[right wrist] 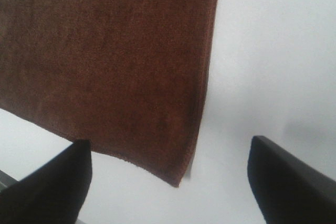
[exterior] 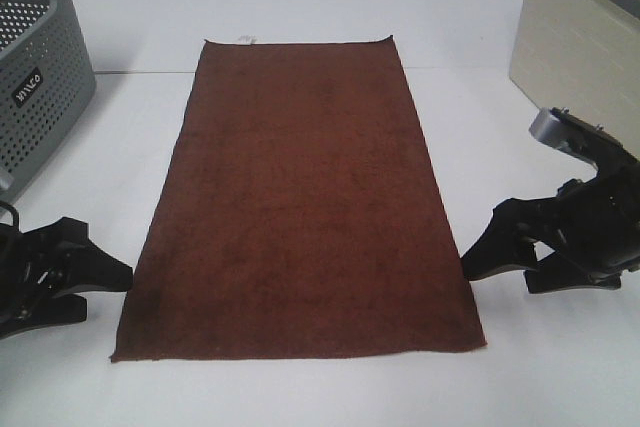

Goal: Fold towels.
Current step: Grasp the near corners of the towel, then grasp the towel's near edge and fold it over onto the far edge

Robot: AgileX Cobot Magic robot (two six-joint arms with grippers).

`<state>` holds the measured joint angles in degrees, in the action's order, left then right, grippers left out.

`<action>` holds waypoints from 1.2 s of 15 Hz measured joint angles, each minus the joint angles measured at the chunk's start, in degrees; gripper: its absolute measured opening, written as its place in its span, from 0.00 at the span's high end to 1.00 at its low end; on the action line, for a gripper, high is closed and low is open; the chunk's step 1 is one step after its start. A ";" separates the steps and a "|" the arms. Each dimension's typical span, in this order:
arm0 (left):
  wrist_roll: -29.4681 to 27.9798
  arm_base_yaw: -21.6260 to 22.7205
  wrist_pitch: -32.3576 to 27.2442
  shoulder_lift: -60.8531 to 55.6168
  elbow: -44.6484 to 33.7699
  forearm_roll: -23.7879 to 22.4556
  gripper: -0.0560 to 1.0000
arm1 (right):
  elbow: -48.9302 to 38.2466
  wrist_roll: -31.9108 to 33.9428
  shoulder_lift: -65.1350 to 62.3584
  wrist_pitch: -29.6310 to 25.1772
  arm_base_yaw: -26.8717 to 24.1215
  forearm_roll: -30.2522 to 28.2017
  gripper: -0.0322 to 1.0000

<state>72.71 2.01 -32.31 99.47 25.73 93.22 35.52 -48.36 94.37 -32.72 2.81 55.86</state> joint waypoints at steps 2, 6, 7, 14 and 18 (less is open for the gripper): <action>2.52 -0.29 0.06 2.98 1.49 1.55 0.34 | 0.06 -4.53 3.61 0.34 0.00 3.95 0.23; 3.09 -5.84 -0.80 8.19 5.96 2.86 0.34 | 0.34 -12.95 9.91 -0.29 0.00 12.78 0.23; 3.09 -7.16 -1.60 9.45 6.99 3.61 0.34 | 0.52 -14.90 10.89 -1.32 0.00 15.13 0.24; 2.92 -11.12 -1.38 14.15 11.00 4.53 0.78 | 0.63 -15.41 12.72 3.55 5.50 18.62 0.64; 1.55 -11.12 -0.86 14.09 11.00 2.58 0.93 | 0.63 -12.20 13.12 6.07 5.50 18.51 0.97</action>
<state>74.26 -9.11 -33.17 113.56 36.73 95.80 36.15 -60.56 107.49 -26.64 8.31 74.37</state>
